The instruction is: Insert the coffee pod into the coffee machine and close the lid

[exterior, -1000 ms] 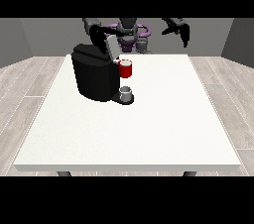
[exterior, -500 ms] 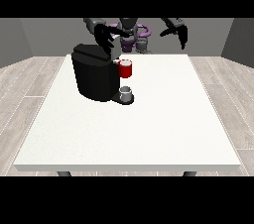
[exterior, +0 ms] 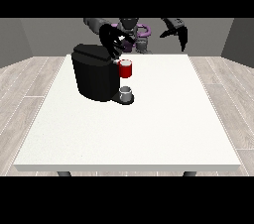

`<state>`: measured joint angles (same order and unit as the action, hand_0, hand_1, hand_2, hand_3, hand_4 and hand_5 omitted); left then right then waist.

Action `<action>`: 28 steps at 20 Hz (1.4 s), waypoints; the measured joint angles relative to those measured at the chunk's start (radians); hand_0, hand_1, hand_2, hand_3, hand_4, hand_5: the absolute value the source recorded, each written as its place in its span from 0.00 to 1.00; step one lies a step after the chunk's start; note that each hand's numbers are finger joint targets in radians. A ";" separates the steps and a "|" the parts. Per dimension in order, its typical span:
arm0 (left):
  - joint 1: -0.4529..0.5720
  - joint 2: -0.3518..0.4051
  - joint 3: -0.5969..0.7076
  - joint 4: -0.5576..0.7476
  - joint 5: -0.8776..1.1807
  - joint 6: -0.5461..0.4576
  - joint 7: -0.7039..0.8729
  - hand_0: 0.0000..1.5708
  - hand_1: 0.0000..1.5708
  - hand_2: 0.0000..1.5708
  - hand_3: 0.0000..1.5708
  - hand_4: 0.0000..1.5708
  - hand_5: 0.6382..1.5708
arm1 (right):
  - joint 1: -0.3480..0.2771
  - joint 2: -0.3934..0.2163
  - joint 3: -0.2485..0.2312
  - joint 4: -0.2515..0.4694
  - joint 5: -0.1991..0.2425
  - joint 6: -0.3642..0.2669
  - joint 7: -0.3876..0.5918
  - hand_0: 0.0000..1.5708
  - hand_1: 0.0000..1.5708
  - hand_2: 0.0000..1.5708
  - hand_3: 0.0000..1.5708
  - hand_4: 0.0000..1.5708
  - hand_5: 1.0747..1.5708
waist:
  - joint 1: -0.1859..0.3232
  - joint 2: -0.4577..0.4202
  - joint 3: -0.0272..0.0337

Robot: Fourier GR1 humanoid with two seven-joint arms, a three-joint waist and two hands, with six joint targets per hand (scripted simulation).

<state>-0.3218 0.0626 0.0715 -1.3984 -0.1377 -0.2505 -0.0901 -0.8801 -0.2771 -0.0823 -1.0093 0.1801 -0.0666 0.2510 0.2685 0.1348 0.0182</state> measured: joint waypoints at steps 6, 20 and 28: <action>-0.042 -0.003 -0.009 0.008 0.005 -0.013 -0.014 0.00 0.00 0.00 0.00 0.28 1.00 | -0.023 -0.048 -0.010 -0.044 0.041 0.009 0.093 0.00 0.00 0.00 0.00 0.09 1.00 | 0.044 0.039 0.0088; -0.133 -0.024 -0.057 0.004 0.008 -0.048 -0.017 0.00 0.00 0.00 0.00 0.27 1.00 | -0.073 -0.163 -0.088 -0.088 0.086 0.057 0.184 0.00 0.00 0.00 0.00 0.00 1.00 | 0.199 0.127 0.0263; -0.189 -0.022 -0.062 -0.001 0.021 -0.070 -0.019 0.00 0.00 0.00 0.00 0.13 1.00 | -0.180 -0.077 -0.094 -0.149 0.026 0.042 0.094 0.00 0.00 0.00 0.00 0.08 1.00 | 0.309 0.201 -0.0064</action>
<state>-0.5109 0.0405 0.0100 -1.3994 -0.1171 -0.3204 -0.1095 -1.0597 -0.3537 -0.1759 -1.1585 0.2060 -0.0244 0.3455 0.5771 0.3353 0.0118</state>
